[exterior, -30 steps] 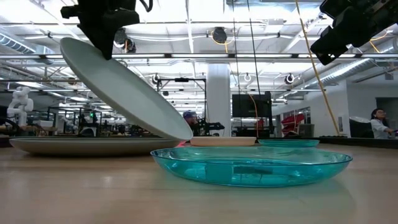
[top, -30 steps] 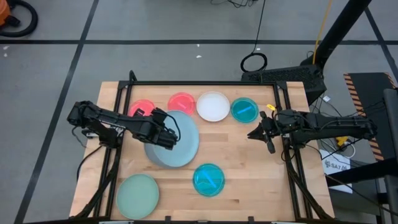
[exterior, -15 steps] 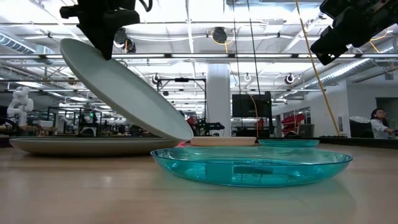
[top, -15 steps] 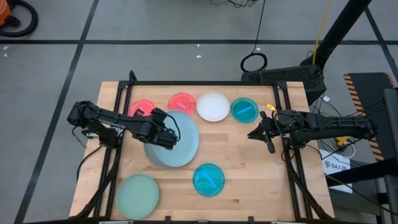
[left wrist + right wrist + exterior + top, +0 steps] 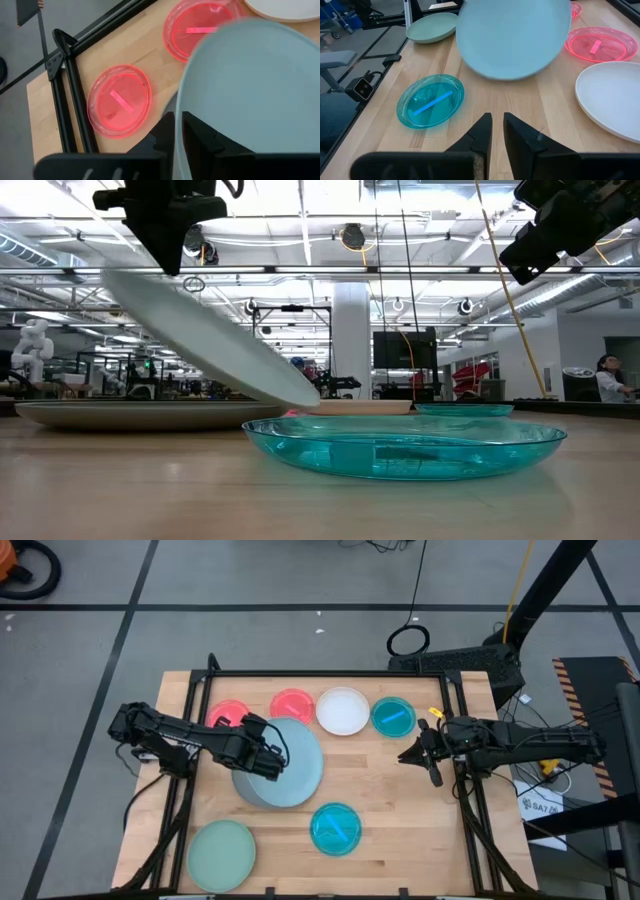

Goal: Stack plastic plates
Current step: Stack the light blue plate on top of the gray plate

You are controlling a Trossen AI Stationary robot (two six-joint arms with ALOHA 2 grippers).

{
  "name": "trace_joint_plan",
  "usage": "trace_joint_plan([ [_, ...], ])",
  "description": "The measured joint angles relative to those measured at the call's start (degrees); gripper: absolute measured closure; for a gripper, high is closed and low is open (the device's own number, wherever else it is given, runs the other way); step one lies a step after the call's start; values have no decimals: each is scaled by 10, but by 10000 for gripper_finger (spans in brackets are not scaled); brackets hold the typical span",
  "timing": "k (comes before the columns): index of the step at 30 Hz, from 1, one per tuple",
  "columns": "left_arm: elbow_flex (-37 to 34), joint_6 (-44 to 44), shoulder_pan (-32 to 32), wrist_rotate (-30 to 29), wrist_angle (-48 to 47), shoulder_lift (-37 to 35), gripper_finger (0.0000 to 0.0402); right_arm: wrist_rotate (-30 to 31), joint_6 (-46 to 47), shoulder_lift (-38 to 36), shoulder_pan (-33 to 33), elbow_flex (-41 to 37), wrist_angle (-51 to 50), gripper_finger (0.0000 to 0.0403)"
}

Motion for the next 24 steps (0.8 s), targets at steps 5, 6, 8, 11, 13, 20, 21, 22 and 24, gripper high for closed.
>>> trace_joint_plan([
  [5,0,0,0,0,0,0,321,0,0,0,0,0,0,360],
  [6,0,1,0,0,0,0,318,0,0,0,0,0,0,360],
  [8,0,10,0,0,5,0,315,0,0,0,0,0,0,360],
  [11,0,61,-6,0,55,0,314,0,0,0,0,0,0,360],
  [13,-4,118,-11,1,117,0,314,0,0,0,0,0,0,360],
  [20,-89,254,-19,44,373,0,314,0,10,0,0,0,0,360],
  [21,-110,256,-19,53,401,0,314,0,13,0,0,0,0,360],
  [22,-131,258,-19,62,424,0,314,0,14,0,0,0,0,360],
  [24,-171,249,-19,74,461,0,314,0,14,0,0,0,0,360],
])
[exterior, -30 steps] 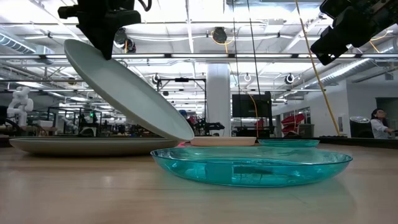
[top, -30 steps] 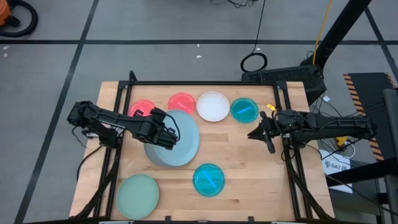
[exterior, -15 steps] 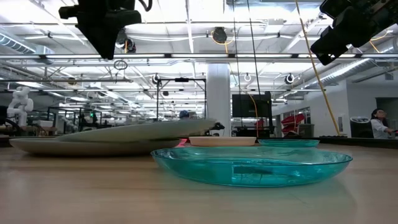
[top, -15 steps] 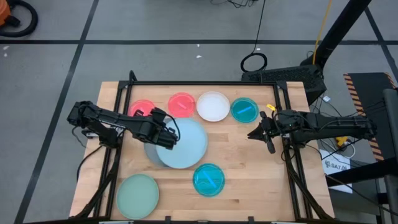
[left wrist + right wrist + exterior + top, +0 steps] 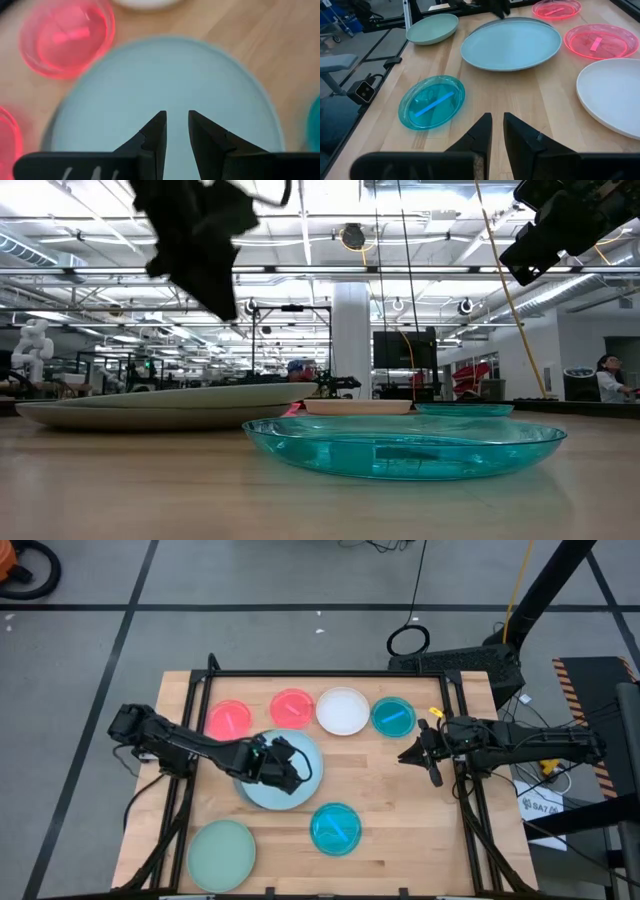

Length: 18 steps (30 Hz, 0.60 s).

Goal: Stack plastic plates
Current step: Stack the light blue plate on top of the gray plate

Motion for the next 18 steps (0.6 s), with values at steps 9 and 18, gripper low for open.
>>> trace_joint_plan([
  [9,-103,-68,15,10,20,0,314,1,-7,0,0,0,1,360],
  [18,-96,-107,-10,-64,29,0,314,49,-87,0,0,0,107,360],
])
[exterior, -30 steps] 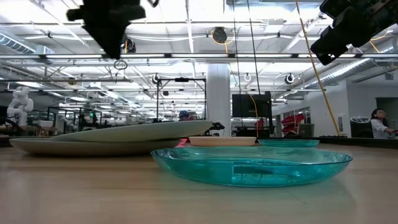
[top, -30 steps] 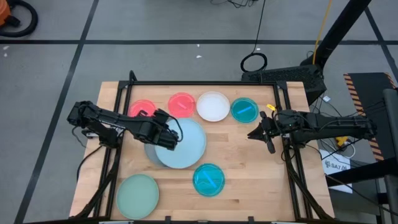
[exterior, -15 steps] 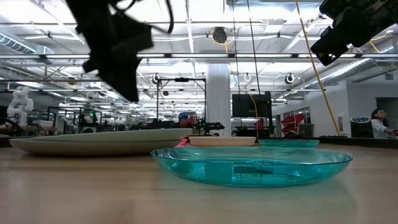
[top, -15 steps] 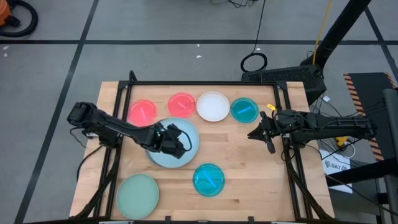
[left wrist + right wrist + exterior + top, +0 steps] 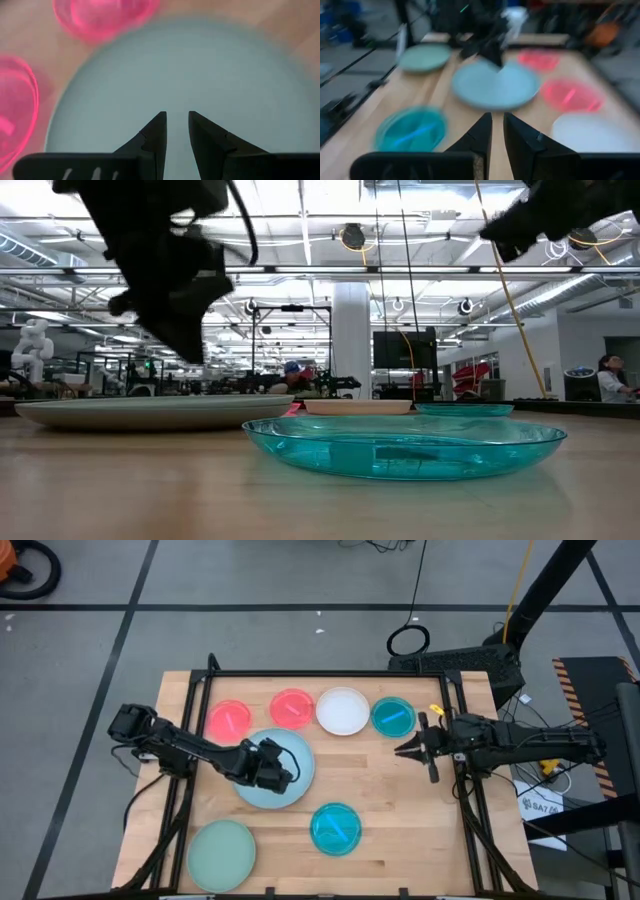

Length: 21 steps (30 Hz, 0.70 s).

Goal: Stack plastic plates
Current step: Stack the light blue plate on top of the gray plate, then stack the light green plate on top of the light blue plate

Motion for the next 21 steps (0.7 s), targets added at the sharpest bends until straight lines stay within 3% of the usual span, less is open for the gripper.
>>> trace_joint_plan([
  [3,11,21,-29,-69,56,0,314,42,-39,0,0,0,68,360],
  [6,28,73,-70,-76,83,0,314,55,-68,0,-1,0,126,360],
  [10,54,84,-138,-26,51,0,314,54,-65,6,-1,21,138,360],
  [14,82,38,-207,44,-15,0,314,54,-58,31,-1,44,141,360],
  [21,88,-16,-297,110,-128,0,314,54,-54,141,-1,90,140,360],
])
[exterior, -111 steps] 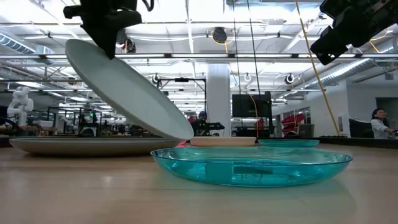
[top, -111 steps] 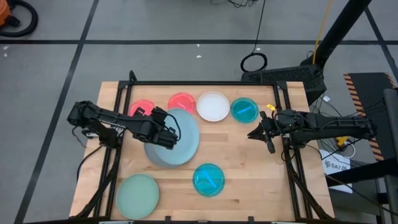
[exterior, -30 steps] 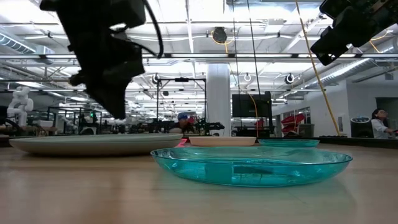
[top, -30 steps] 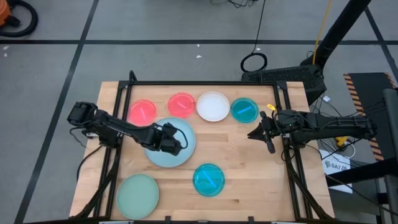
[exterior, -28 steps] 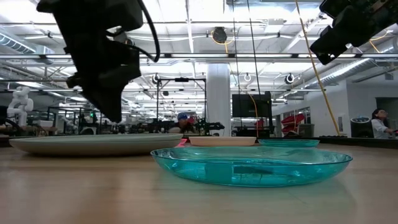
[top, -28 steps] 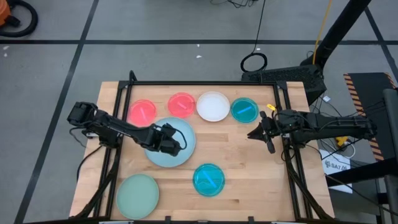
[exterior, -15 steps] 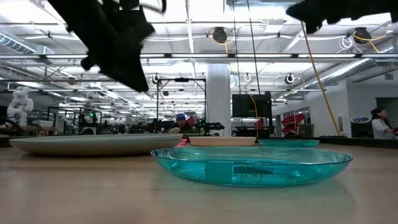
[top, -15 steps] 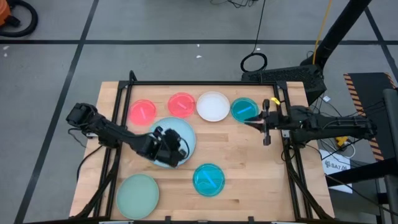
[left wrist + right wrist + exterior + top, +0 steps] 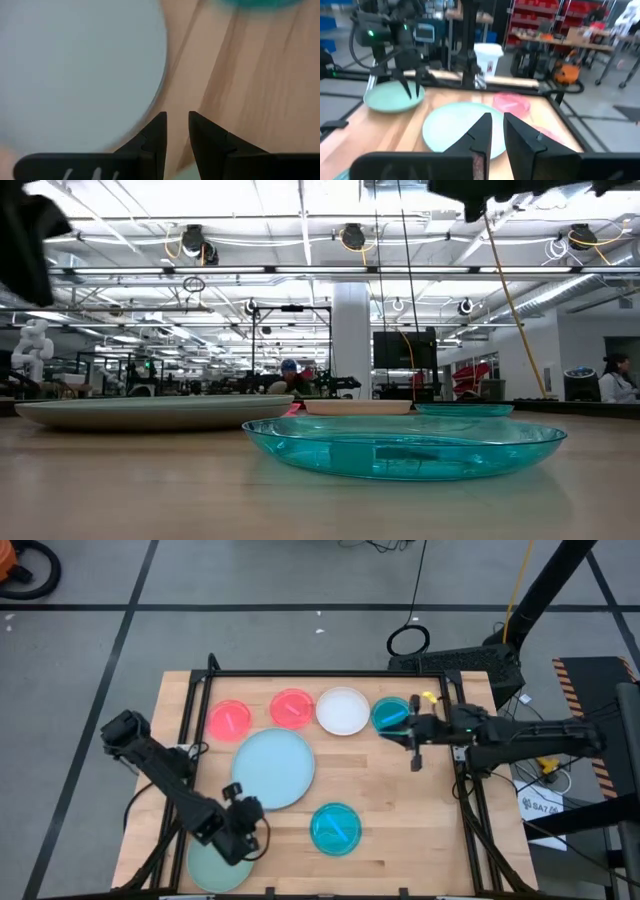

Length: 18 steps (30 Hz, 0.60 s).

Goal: Stack plastic plates
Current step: Stack the light green plate on top of the light blue plate

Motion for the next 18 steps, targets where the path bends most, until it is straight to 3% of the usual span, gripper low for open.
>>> trace_joint_plan([
  [9,0,-162,-37,167,-91,0,314,0,-27,157,0,80,-10,360],
  [13,0,-175,-62,177,-114,0,314,-2,-41,201,-8,109,-11,360],
  [18,0,-167,-89,145,-148,0,314,-2,-65,237,-26,134,-11,360],
])
